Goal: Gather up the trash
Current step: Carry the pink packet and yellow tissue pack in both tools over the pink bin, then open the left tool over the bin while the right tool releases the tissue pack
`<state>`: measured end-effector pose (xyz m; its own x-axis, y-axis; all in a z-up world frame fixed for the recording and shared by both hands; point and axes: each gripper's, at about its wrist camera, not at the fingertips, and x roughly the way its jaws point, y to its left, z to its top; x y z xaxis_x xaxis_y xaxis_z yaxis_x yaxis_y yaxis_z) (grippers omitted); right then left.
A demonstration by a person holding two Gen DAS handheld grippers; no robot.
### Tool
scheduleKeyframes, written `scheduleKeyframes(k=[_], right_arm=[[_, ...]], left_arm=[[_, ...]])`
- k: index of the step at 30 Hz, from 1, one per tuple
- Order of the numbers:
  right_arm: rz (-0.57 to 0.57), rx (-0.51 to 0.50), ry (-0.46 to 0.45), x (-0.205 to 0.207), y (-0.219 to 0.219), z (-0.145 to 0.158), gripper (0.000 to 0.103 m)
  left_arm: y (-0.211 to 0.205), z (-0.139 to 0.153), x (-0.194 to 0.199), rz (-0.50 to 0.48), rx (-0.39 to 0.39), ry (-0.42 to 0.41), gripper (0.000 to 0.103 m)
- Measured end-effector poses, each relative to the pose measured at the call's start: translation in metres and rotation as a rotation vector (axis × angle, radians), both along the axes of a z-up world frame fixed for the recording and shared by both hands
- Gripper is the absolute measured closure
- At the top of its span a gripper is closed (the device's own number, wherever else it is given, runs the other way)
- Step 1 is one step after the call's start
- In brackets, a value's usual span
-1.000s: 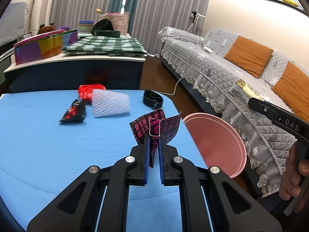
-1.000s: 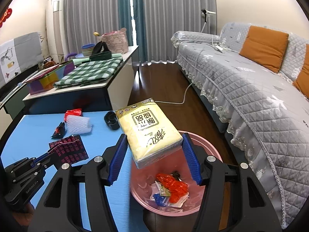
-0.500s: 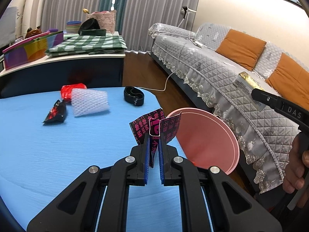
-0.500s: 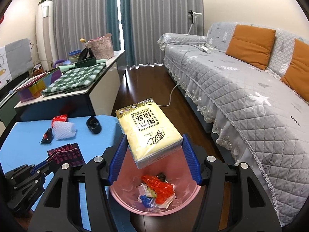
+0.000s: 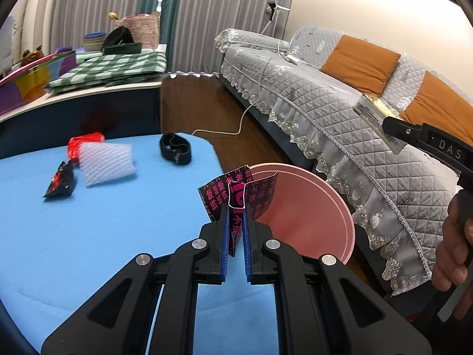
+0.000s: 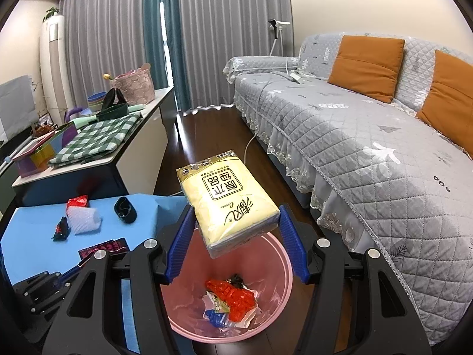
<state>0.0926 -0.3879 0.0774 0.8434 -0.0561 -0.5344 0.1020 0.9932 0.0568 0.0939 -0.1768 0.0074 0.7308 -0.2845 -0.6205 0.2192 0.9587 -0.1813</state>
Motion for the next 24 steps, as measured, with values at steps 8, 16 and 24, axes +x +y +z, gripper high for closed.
scheduleKeyframes(k=[8,16,24], right_arm=[[-0.014,0.022,0.019,0.015,-0.007,-0.005,0.045],[-0.025,0.043,0.044,0.027,-0.018,-0.015,0.045],[-0.021,0.052,0.059,0.035,-0.018,-0.021,0.045]], left_arm=[[-0.028,0.004,0.021,-0.026,0.0,-0.002,0.095],[-0.05,0.002,0.037,-0.052,0.01,0.001,0.095],[-0.057,-0.003,0.048,-0.062,0.012,0.006,0.095]])
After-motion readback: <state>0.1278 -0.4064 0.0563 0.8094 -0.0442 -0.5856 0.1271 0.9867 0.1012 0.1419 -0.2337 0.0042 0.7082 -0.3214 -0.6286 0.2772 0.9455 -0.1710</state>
